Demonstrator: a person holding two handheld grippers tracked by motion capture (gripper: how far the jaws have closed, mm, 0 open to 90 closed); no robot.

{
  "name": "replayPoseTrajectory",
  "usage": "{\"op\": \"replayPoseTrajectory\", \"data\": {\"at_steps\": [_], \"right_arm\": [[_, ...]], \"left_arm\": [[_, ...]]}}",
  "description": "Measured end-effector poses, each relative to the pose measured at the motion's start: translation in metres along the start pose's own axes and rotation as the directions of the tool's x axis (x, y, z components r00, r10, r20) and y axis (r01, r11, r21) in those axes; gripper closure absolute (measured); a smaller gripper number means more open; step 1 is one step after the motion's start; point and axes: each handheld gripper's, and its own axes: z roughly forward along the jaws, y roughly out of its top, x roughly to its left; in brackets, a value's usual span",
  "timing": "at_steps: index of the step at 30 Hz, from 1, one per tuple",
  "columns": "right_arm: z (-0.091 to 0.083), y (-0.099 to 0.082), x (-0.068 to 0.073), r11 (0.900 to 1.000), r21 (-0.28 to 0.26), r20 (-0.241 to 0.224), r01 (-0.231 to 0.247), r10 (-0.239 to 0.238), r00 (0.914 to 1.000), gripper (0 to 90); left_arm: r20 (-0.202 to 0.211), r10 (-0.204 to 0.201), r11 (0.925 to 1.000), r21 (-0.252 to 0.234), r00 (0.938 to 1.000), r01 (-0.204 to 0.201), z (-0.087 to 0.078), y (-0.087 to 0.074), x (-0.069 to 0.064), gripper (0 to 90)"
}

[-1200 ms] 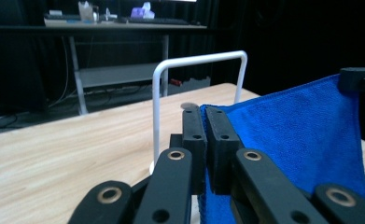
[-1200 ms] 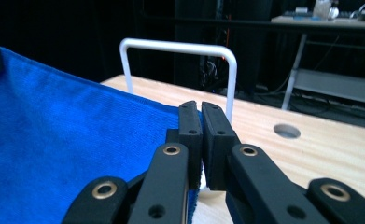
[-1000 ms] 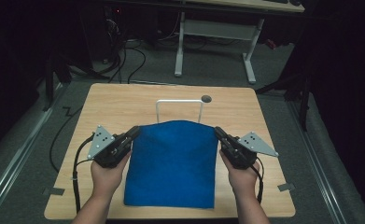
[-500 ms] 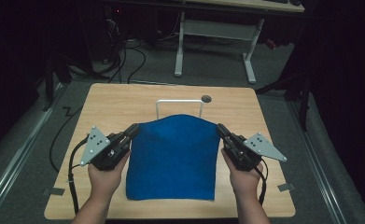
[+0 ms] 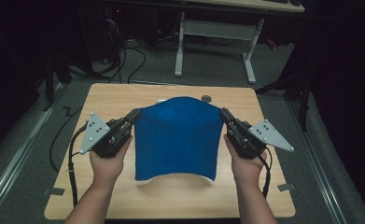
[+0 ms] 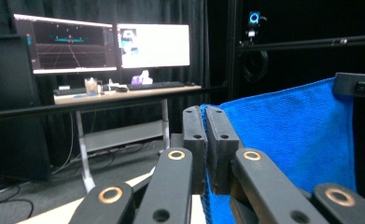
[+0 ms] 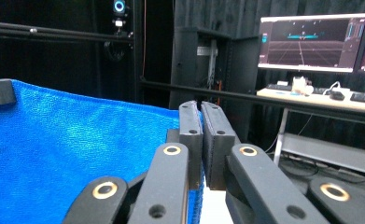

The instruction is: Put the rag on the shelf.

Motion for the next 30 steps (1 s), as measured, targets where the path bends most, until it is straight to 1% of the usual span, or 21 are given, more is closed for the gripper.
{"op": "replayPoseTrajectory", "data": {"at_steps": [2,5,7,10,11,12,16,17,18,20,24,26,27,28,30], "right_arm": [[0.001,0.002,0.0,0.9999,-0.007,0.002,0.008,-0.008,1.0,88.4],[0.009,0.012,0.0,0.9997,-0.018,0.015,0.018,-0.017,0.9997,88.4],[0.011,0.015,-0.001,0.9997,-0.02,0.015,0.015,-0.015,0.9998,88.4],[0.019,0.02,-0.005,0.9997,-0.016,0.025,0.02,-0.019,0.9995,88.4],[0.023,0.022,-0.008,0.9998,-0.011,0.031,0.017,-0.017,0.9994,88.4],[0.023,0.022,-0.008,0.9998,-0.011,0.031,0.017,-0.017,0.9994,88.4],[0.029,0.026,-0.014,0.9999,-0.011,0.044,0.012,-0.011,0.999,88.4],[0.033,0.027,-0.017,0.9999,0.0,0.047,0.015,-0.015,0.9988,88.4],[0.033,0.027,-0.017,0.9999,0.0,0.047,0.015,-0.015,0.9988,88.4],[0.038,0.028,-0.021,0.9998,0.007,0.052,0.017,-0.018,0.9985,88.4],[0.048,0.029,-0.03,0.9998,0.016,0.059,-0.007,0.006,0.9982,88.5],[0.052,0.031,-0.035,0.9998,0.013,0.067,-0.014,0.013,0.9977,88.5],[0.057,0.033,-0.041,0.9996,0.019,0.073,-0.019,0.018,0.9972,88.5],[0.057,0.033,-0.041,0.9996,0.019,0.073,-0.019,0.018,0.9972,88.5],[0.063,0.036,-0.047,0.9996,0.019,0.079,-0.019,0.018,0.9967,88.6]], "left_arm": [[0.002,0.002,1.0,-0.006,1.0,-0.002,0.003,0.006,0.002,87.9],[-0.006,0.016,0.9997,-0.016,0.9998,-0.016,0.008,0.015,0.005,87.9],[-0.016,0.027,0.9994,-0.02,0.9995,-0.027,0.013,0.021,0.008,87.9],[-0.034,0.022,0.9995,-0.023,0.9992,-0.023,0.021,0.025,0.015,87.9],[-0.044,0.013,0.9997,-0.018,0.9989,-0.014,0.027,0.026,0.02,87.9],[-0.044,0.013,0.9997,-0.018,0.9989,-0.014,0.027,0.026,0.02,87.9],[-0.051,-0.017,0.9998,0.005,0.9985,0.018,0.037,0.026,0.031,87.9],[-0.053,-0.02,0.9997,0.011,0.9984,0.021,0.039,0.026,0.033,88.0],[-0.056,-0.02,0.9996,0.017,0.9982,0.021,0.042,0.027,0.035,88.0],[-0.066,-0.015,0.9993,0.034,0.9977,0.018,0.047,0.027,0.039,88.0],[-0.083,0.001,0.9977,0.068,0.9966,0.004,0.057,0.027,0.046,88.0],[-0.093,0.006,0.9964,0.085,0.9957,0.002,0.063,0.027,0.052,88.0],[-0.099,0.008,0.9957,0.093,0.9951,0.001,0.065,0.028,0.054,88.0],[-0.102,0.014,0.9945,0.105,0.9947,-0.003,0.068,0.028,0.057,88.0],[-0.11,0.032,0.9919,0.126,0.9934,-0.018,0.075,0.029,0.062,88.0]]}}
